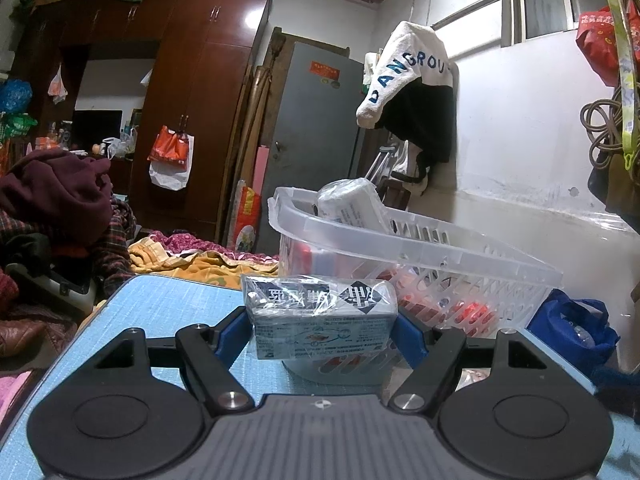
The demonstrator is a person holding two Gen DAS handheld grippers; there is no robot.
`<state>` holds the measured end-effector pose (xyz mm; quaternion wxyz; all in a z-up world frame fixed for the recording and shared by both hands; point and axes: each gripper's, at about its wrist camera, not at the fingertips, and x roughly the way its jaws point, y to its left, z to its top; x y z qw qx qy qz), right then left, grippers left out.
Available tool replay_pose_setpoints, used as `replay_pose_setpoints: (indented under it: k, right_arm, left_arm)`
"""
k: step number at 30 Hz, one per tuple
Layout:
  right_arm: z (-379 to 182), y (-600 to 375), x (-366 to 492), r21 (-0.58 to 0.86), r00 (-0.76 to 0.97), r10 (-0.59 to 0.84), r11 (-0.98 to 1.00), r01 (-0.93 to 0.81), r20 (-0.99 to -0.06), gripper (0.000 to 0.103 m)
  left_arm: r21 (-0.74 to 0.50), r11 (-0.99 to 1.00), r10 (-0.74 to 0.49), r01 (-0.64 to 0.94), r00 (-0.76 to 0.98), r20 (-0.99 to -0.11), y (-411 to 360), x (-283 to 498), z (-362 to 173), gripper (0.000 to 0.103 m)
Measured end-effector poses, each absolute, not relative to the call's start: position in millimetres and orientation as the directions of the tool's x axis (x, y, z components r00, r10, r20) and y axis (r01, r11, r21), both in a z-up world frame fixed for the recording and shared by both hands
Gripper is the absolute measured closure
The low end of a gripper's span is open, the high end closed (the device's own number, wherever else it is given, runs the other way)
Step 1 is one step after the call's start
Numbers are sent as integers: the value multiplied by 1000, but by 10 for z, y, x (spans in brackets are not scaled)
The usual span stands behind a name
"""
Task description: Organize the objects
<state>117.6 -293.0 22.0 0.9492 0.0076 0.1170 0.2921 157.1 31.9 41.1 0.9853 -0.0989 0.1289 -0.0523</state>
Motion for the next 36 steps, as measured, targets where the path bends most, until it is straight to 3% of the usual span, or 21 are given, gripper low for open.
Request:
replay_pose_setpoints:
  k: [3,7,9,10,13,17,19,22,24,29,32,34,36]
  right_arm:
    - [186,-2779,1261,40,792,522,842,-539,-316,42]
    - [225,-2650,1285,26,786,507,845,-533,-356,42]
    - [208,-2580,1313,5,779,489,848,-530,-392,54]
    - [200,-2566,1309,-7,781,483,849,-528,-396,55]
    - [235,-2630,1224,-3,796,485,853,-521,-362,57]
    - [528,-2814,1052,40,818,521,848,-528,-245,58]
    - [811,-2817,1015,21,838,520,852,-524,-168,58]
    - [1238,-2664,1183,-40,856,507,858,-513,-106,58]
    - [1440,-2484,1493,-96,878,460,876,-473,-132,58]
    - [1463,-2301,2111,-102,873,404,890,-444,-274,57]
    - [1395,-2295,2179,-100,865,400,889,-447,-304,54]
    - [1386,-2337,2102,-91,863,410,887,-453,-297,43]
    - [1416,-2405,1907,-90,868,428,883,-461,-251,13]
  left_arm:
    - [-208,975,-131,80,962,-241,316,1564,417,25]
    - [-213,974,-134,82,960,-244,317,1569,415,25]
    - [-210,974,-133,82,961,-243,317,1569,418,25]
    - [-210,974,-133,82,961,-242,316,1570,419,25]
    - [-225,970,-139,89,967,-214,349,1519,430,25]
    - [-264,952,-184,152,978,-100,401,1291,576,26]
    - [-275,943,-208,188,977,-43,365,1246,776,26]
    - [-235,941,-255,242,967,-26,146,1416,1192,26]
    - [-197,949,-264,246,961,-75,-53,1707,1411,26]
    - [-254,942,-290,221,916,-278,-261,2436,1465,26]
    - [-302,930,-304,208,897,-319,-244,2554,1332,23]
    - [-307,926,-317,221,895,-314,-226,2534,1275,22]
    - [-302,927,-311,221,903,-296,-201,2431,1279,19]
